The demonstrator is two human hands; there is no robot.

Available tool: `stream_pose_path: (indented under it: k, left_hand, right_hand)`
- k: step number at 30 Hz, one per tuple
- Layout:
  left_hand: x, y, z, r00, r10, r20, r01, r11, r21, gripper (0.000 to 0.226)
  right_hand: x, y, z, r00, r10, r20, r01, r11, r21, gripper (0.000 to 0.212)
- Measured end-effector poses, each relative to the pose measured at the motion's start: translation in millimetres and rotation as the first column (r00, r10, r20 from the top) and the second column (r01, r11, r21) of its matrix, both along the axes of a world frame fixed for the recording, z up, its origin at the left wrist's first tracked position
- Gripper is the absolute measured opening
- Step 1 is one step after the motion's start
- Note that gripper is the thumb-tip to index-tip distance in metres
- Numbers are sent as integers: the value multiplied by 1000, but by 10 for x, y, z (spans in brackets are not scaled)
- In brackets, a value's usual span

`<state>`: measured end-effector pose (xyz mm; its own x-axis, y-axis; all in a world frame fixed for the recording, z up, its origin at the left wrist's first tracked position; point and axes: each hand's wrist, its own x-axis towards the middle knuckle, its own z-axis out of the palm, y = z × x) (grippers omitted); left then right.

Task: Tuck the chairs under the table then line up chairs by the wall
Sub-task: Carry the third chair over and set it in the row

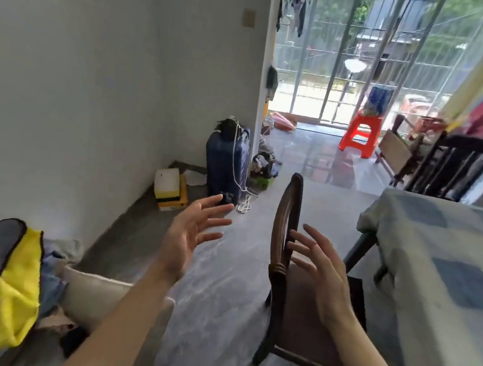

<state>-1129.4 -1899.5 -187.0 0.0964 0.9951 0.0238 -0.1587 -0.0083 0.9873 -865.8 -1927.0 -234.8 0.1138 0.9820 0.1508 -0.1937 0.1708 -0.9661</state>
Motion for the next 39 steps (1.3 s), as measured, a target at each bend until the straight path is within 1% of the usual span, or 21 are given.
stream_pose_path:
  k: [3, 5, 8, 12, 15, 19, 22, 24, 25, 27, 29, 31, 33, 35, 37, 39]
  left_hand:
    - [-160, 708, -49, 986, -168, -3, 168, 985, -29, 56]
    - [-217, 1067, -39, 969, -249, -1, 248, 968, -31, 51]
    - [-232, 1704, -27, 950, -313, 11, 314, 949, -37, 47]
    - [-58, 2357, -87, 908, -418, -3, 418, 908, -11, 52]
    - [178, 2733, -165, 869, -494, -8, 494, 869, 15, 52]
    - [555, 3081, -270, 839, -544, -1, 544, 839, 19, 52]
    - [841, 3247, -303, 805, -593, -13, 593, 805, 3, 55]
    - [1028, 3374, -333, 784, -620, -24, 620, 784, 9, 54]
    - [1105, 3431, -357, 769, -639, -33, 639, 769, -7, 54]
    - [1215, 3548, -386, 746, -663, -57, 664, 748, -15, 52]
    - [1362, 3740, -457, 729, -677, -96, 681, 732, 6, 46]
    - [1453, 3937, -544, 719, -683, -130, 691, 722, 27, 38]
    - [1591, 4197, -660, 685, -709, -170, 725, 687, 53, 34]
    - [1744, 4443, -772, 636, -743, -209, 769, 633, 88, 32]
    - [1922, 4677, -861, 542, -797, -266, 839, 533, 114, 30]
    - [2072, 4868, -959, 415, -848, -329, 909, 402, 110, 30]
  right_hand:
    - [-203, 189, -17, 986, -154, 57, 156, 987, -28, 39]
    - [-301, 231, -6, 965, -248, 85, 252, 967, -36, 38]
    - [-383, 358, -56, 919, -373, 130, 381, 923, -48, 41]
    - [-403, 421, -220, 859, -482, 173, 499, 863, -74, 45]
    - [-400, 524, -338, 820, -534, 204, 558, 826, -81, 45]
    - [-289, 690, -414, 786, -587, 194, 609, 788, -87, 45]
    - [-181, 769, -444, 764, -627, 153, 643, 759, -103, 44]
    - [-103, 819, -484, 738, -652, 171, 671, 735, -93, 44]
    - [-79, 820, -520, 727, -667, 161, 686, 718, -122, 45]
    - [-69, 797, -592, 701, -700, 141, 713, 683, -155, 46]
    - [-48, 775, -694, 652, -743, 154, 758, 633, -157, 45]
    - [-99, 763, -760, 631, -758, 164, 775, 604, -187, 44]
    - [-153, 785, -852, 597, -785, 168, 798, 557, -231, 46]
    - [-251, 828, -907, 559, -809, 180, 821, 509, -260, 49]
    - [-372, 900, -950, 506, -841, 193, 851, 451, -270, 53]
    - [-527, 967, -995, 437, -876, 203, 884, 377, -276, 54]
